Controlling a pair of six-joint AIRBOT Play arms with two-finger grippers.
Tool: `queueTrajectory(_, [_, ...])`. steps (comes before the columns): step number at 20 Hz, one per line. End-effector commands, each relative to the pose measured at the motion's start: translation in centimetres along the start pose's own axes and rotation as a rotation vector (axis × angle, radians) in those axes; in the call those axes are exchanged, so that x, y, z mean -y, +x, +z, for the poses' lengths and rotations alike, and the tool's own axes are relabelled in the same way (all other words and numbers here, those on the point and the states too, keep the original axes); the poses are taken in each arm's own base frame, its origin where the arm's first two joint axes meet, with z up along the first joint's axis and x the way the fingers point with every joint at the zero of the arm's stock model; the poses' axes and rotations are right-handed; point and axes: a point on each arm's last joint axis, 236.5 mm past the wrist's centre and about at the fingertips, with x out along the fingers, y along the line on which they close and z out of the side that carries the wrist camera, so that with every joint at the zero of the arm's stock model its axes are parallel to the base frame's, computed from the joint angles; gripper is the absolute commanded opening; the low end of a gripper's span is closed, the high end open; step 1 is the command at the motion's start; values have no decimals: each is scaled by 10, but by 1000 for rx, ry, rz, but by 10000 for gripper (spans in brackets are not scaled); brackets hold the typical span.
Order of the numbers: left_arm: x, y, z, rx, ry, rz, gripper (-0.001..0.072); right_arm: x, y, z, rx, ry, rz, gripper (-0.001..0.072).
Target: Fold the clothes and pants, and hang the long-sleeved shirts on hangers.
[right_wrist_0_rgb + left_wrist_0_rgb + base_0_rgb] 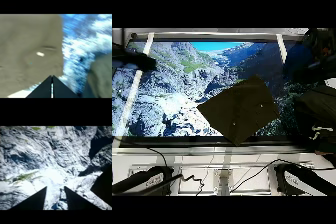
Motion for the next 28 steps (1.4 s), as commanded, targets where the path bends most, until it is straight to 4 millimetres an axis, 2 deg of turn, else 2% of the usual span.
queueTrajectory(1, [48,64,-24,-124,-104,-224,549,47,36,-45,-152,25,-45,50])
queueTrajectory(4, [83,114,-60,-278,-207,-367,557,44,74,-84,-232,164,114,63])
queueTrajectory(5, [92,129,-73,-327,-227,-396,559,39,84,-92,-245,208,161,127])
queueTrajectory(6, [100,141,-85,-371,-233,-410,574,34,92,-97,-249,243,199,309])
queueTrajectory(7, [107,152,-96,-414,-237,-418,634,30,101,-103,-258,266,222,502])
queueTrajectory(8, [117,163,-107,-459,-248,-425,688,28,109,-108,-262,275,224,554])
queueTrajectory(12, [160,192,-131,-554,-241,-462,704,34,135,-116,-239,291,187,552])
queueTrajectory(14, [175,205,-137,-564,-235,-451,704,35,139,-114,-222,294,180,552])
queueTrajectory(16, [172,218,-150,-607,-273,-378,704,36,140,-113,-217,294,177,552])
queueTrajectory(19, [172,219,-173,-709,-309,-343,703,39,141,-108,-194,294,166,552])
queueTrajectory(22, [184,221,-179,-728,-297,-343,694,43,143,-100,-158,308,152,552])
queueTrajectory(23, [190,223,-180,-724,-294,-343,621,43,143,-99,-154,314,151,552])
queueTrajectory(25, [199,229,-181,-713,-277,-344,372,43,143,-99,-156,333,150,552])
queueTrajectory(26, [201,231,-180,-706,-273,-344,230,43,143,-100,-160,334,151,552])
queueTrajectory(27, [202,233,-178,-692,-273,-344,27,43,143,-100,-163,333,152,551])
queueTrajectory(28, [202,234,-175,-680,-274,-345,22,43,143,-101,-164,331,150,541])
